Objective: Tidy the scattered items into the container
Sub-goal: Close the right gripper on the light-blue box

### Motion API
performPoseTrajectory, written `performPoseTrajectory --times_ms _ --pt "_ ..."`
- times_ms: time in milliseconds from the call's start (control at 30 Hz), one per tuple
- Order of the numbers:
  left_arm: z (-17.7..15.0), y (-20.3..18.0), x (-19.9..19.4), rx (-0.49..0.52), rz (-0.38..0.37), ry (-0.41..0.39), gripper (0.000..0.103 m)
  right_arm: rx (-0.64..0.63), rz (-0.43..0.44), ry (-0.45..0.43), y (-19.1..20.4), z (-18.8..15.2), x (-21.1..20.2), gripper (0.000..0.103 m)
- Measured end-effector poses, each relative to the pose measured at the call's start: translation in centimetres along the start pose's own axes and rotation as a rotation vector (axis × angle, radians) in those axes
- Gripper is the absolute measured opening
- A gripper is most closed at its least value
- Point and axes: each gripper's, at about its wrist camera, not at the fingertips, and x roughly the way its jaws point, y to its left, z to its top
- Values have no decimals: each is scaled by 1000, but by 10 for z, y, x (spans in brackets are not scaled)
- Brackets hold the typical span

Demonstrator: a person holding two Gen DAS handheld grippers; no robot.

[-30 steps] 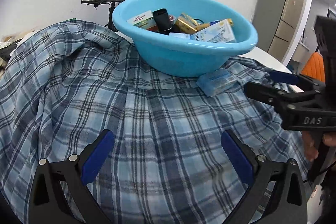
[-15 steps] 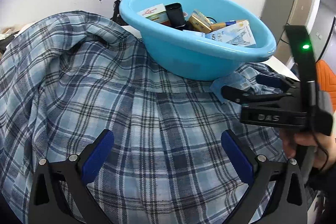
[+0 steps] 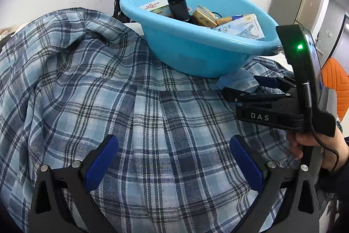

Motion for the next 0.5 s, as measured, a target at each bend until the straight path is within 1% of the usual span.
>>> performPoseTrajectory --times_ms 233,433,500 --pt "-2 -6 -1 28 8 0 103 45 60 14 -11 -11 -18 75" --pt "-5 -10 -3 38 -3 3 103 54 108 23 -13 -29 -45 75" --pt "-7 -12 -5 39 -2 0 103 48 113 11 -12 -36 -56 75"
